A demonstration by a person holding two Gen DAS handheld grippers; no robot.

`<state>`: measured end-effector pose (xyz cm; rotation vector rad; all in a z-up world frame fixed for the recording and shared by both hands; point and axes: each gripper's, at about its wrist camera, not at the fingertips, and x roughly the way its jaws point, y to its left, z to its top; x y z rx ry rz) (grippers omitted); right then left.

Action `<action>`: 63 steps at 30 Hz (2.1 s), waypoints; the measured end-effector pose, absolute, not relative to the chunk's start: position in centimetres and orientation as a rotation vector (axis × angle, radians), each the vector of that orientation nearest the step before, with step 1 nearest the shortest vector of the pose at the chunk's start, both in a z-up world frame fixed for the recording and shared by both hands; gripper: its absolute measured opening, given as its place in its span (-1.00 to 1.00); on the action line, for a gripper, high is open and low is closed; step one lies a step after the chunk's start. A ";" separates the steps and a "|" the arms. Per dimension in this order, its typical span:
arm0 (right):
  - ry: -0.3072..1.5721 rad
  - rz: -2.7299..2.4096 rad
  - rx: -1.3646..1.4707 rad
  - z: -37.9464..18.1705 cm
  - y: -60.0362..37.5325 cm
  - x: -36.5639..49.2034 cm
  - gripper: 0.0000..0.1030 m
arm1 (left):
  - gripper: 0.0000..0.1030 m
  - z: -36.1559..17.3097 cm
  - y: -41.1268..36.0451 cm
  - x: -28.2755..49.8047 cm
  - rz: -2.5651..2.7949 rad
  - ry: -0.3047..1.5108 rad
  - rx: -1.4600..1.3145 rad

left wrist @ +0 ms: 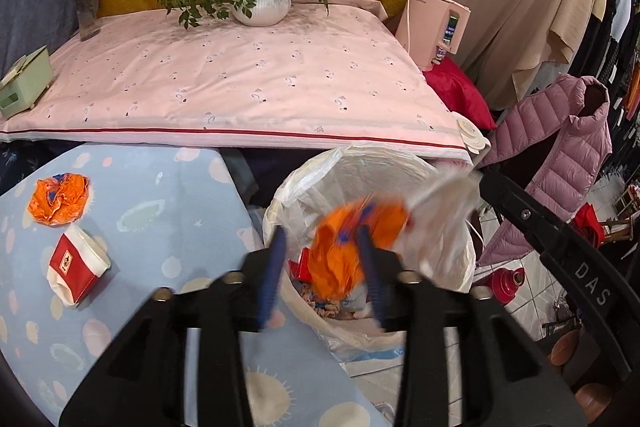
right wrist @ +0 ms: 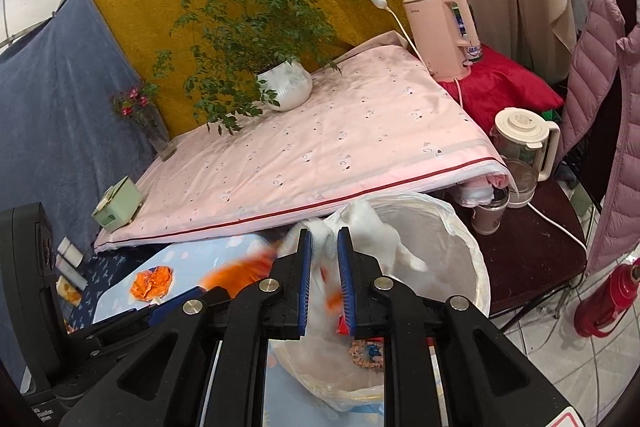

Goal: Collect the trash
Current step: 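Open both grippers to drop the glove and snack bag into the basket, then move both grippers back to the red-white paper cup and orange foil wrapper, then grasp the red-white paper cup with the right gripper while the left gripper grasps the orange foil wrapper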

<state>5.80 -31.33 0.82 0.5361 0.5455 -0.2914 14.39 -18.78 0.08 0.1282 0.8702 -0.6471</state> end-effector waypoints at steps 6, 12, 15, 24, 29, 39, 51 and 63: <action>0.548 -0.301 0.528 0.7 -31.3 5.9 -0.51 | -0.10 -0.2 -18.7 14.8 -0.631 0.870 0.131; 0.549 -0.286 0.503 1.3 -30.1 6.3 -0.37 | -0.07 -0.1 -17.1 15.2 -0.604 0.866 0.114; 0.554 -0.271 0.487 1.6 -28.9 6.7 -0.35 | 0.04 0.0 -15.6 15.6 -0.577 0.863 0.096; 0.585 -0.192 0.429 2.0 -23.6 8.6 -0.20 | 0.20 -0.1 -9.3 16.8 -0.469 0.855 0.047; 0.608 -0.138 0.403 1.7 -20.2 9.8 -0.09 | 0.21 -0.4 -5.3 17.7 -0.403 0.860 0.014; 0.658 -0.032 0.349 0.8 -13.9 12.0 -0.05 | 0.22 -1.2 1.1 18.9 -0.297 0.869 -0.026; 0.740 0.084 0.294 -1.4 -8.6 15.6 0.12 | 0.32 -3.1 8.3 21.2 -0.173 0.890 -0.055; 0.858 0.216 0.227 -7.1 -5.4 23.4 0.13 | 0.62 -5.3 13.4 28.4 -0.102 0.901 -0.127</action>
